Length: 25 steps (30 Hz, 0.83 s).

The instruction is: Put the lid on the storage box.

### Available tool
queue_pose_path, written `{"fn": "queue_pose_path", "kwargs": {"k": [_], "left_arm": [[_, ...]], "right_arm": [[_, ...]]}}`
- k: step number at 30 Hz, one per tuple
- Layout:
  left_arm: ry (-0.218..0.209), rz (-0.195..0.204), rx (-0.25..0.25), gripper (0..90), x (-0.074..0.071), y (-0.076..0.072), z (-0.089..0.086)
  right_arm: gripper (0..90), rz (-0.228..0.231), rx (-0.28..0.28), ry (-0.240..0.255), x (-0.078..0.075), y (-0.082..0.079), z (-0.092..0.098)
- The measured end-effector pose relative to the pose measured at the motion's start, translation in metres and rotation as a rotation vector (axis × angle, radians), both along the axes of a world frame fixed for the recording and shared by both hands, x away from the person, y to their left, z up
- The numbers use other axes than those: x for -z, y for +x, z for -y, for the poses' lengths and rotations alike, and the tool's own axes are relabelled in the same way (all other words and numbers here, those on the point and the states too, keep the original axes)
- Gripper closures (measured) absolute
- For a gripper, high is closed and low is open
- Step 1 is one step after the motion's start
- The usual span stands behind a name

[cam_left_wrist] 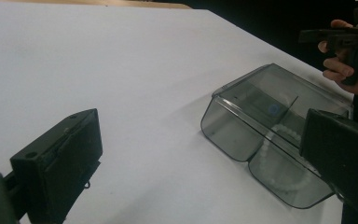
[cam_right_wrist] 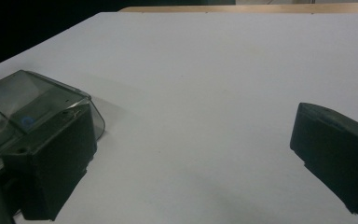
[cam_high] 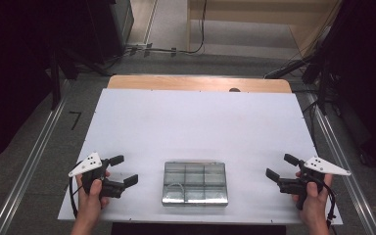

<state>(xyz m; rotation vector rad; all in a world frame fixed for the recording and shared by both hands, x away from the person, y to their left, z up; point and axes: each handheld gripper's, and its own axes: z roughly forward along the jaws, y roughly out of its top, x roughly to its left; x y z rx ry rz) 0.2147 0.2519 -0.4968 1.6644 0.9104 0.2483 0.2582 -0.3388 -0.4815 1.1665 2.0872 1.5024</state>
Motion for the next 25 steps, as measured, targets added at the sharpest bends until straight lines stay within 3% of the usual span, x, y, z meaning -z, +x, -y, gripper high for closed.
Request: {"fn": "queue_pose_path", "kwargs": {"k": [8,25], "left_arm": [[0.009,0.001,-0.019,0.0,0.0046,0.0017,-0.0062],[0.014,0.006,-0.018,0.0,0.0043,0.0008,-0.0061]], "right_arm": [[0.0,-0.01,0.026,-0.005,0.0043,0.0029,0.0092],[0.0,-0.013,0.031,-0.01,0.005,0.0038,0.009]]}}
